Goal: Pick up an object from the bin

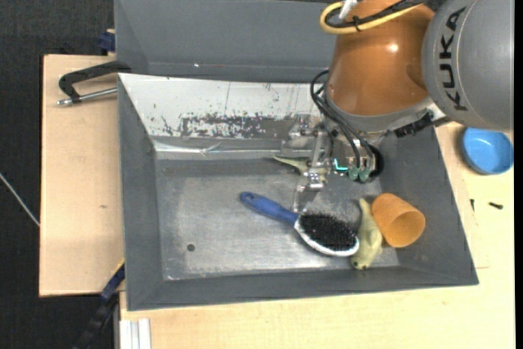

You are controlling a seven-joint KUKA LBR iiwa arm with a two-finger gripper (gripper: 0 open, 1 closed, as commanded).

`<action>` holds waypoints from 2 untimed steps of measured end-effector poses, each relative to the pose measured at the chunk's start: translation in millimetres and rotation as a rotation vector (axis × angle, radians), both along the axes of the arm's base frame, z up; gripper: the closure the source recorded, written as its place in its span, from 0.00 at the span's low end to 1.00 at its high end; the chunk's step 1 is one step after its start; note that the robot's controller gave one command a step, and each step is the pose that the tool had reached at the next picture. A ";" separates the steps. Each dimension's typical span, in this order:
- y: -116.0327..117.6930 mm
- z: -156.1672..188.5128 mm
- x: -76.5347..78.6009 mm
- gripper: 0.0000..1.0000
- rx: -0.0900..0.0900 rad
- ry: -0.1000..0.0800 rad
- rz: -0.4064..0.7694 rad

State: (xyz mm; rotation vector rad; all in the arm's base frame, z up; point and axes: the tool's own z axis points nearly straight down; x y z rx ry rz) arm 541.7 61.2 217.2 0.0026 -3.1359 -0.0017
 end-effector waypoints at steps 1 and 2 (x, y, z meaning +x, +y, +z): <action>-10.9 -146.5 -2.6 0.00 0.002 -0.012 -0.134; -6.2 -115.4 5.7 0.00 0.001 -0.012 -0.260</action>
Offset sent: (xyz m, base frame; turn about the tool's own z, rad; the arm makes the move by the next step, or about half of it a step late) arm -0.0048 -0.0120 -0.1472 0.1334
